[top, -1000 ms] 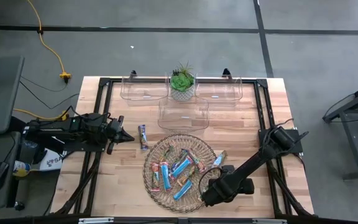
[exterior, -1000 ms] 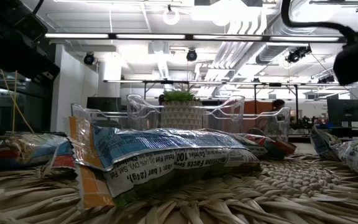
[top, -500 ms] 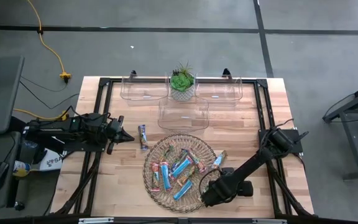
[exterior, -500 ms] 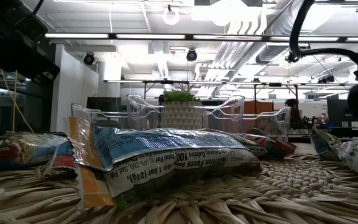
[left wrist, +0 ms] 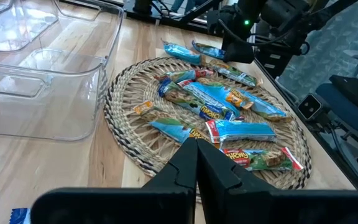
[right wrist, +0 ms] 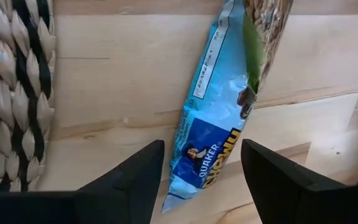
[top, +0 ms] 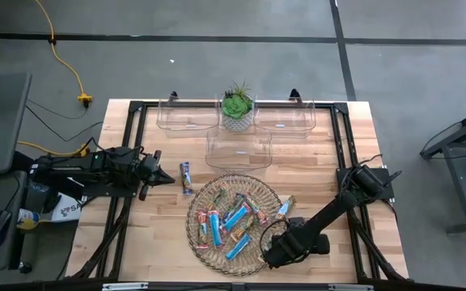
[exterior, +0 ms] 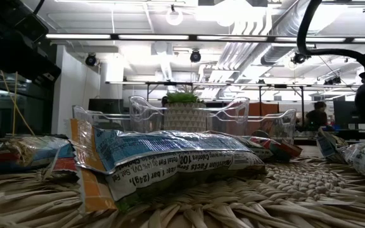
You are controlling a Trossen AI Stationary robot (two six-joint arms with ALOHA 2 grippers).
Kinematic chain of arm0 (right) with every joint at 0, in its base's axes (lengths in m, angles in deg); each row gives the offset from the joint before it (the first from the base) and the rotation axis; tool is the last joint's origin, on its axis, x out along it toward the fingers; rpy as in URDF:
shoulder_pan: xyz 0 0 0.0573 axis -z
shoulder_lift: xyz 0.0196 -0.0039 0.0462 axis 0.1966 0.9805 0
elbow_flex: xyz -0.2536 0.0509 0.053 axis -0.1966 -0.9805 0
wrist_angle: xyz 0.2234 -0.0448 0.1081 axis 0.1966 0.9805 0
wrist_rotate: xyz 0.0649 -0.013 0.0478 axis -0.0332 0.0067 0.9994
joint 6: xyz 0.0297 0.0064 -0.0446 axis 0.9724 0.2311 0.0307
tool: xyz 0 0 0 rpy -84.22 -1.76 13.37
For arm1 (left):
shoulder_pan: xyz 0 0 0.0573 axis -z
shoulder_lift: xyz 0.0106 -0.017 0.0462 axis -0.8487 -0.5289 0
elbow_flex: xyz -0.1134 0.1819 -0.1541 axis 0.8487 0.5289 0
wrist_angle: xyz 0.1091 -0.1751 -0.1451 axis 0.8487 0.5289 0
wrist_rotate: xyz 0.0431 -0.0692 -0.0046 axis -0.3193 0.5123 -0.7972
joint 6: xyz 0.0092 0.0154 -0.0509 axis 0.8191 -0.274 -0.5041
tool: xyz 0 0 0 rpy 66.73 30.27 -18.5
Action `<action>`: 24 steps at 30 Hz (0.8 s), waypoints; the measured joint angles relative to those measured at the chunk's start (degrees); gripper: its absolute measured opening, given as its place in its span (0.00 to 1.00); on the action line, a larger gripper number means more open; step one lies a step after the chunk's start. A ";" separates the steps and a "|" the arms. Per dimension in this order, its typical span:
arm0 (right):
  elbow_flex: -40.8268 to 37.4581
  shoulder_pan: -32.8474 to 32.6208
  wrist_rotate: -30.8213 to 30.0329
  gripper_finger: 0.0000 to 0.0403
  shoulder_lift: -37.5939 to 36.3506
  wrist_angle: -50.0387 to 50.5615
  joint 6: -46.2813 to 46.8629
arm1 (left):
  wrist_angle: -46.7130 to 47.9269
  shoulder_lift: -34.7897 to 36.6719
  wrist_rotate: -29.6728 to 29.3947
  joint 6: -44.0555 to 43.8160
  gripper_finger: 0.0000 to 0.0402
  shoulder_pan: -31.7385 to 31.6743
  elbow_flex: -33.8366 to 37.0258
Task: Pick and place Granola Bars by type
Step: Put the blue granola bar into the top right transparent bin
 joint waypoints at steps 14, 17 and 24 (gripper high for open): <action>-0.11 -0.58 -0.29 0.35 0.14 -1.57 -0.34 | -0.01 0.00 -0.21 0.00 0.00 0.00 0.02; -0.11 -0.58 -0.25 0.32 0.15 -1.78 -0.47 | -0.01 -0.01 -0.21 0.00 0.00 0.00 0.01; -0.15 -0.58 -0.10 0.23 0.17 -2.53 -0.66 | -0.01 0.01 -0.19 0.00 0.00 0.00 0.02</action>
